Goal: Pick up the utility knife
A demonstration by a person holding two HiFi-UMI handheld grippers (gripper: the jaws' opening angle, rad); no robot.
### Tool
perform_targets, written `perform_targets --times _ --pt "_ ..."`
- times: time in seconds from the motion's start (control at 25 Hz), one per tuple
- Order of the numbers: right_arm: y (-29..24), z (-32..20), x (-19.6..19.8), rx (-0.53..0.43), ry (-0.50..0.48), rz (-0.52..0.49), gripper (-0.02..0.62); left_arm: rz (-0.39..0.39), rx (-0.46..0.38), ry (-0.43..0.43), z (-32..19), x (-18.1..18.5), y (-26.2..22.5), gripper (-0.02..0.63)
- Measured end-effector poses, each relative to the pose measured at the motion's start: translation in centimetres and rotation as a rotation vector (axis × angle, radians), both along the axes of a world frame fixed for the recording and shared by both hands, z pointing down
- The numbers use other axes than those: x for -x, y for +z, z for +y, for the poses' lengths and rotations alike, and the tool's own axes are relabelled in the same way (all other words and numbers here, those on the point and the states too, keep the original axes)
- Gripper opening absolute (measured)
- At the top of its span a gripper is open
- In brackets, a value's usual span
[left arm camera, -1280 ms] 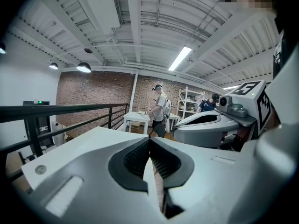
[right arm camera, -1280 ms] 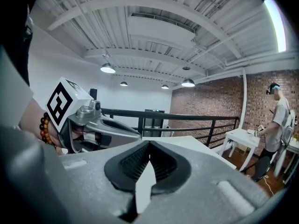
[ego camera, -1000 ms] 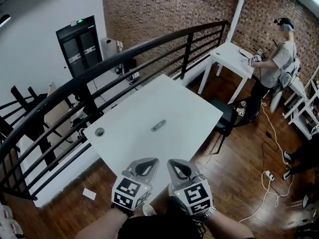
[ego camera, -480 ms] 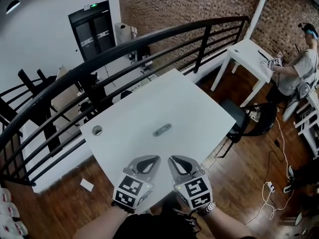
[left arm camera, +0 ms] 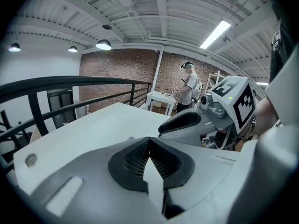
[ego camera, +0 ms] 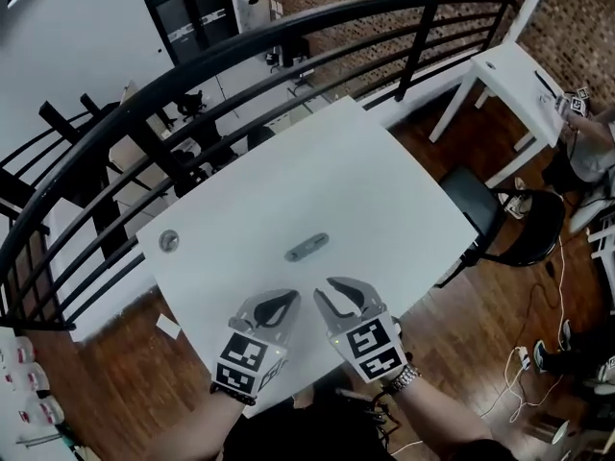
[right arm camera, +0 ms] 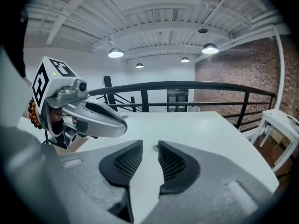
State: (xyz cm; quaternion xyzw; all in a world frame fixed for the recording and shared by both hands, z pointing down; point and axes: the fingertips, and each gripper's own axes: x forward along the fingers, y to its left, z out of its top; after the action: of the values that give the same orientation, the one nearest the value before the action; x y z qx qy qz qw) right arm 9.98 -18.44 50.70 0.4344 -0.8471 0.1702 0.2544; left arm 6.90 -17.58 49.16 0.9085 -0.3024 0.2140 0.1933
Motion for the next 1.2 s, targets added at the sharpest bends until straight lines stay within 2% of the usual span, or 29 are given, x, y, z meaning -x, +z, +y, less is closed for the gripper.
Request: perform_targets --times 0.28,0.44,0.84,1.2 --pt "4.8 -3.7 -0.2 0.072 -0.114 0.062 0.149 -0.039 0.061 -0.068 -2.4 0.0 2.9 0.017" --pt "7.3 -6.0 -0.6 0.114 -0.143 0.094 0.184 -0.049 0.088 -0.095 -3.8 0.1 3.8 0.017" --pt "10.7 -9.0 0.2 0.109 -0.301 0.24 0.235 -0.084 0.13 -0.156 -6.1 1.1 5.4 0.017" --pt "12.4 -10.0 1.4 0.147 -0.381 0.241 0.259 -0.103 0.143 -0.186 -6.6 1.8 5.8 0.017"
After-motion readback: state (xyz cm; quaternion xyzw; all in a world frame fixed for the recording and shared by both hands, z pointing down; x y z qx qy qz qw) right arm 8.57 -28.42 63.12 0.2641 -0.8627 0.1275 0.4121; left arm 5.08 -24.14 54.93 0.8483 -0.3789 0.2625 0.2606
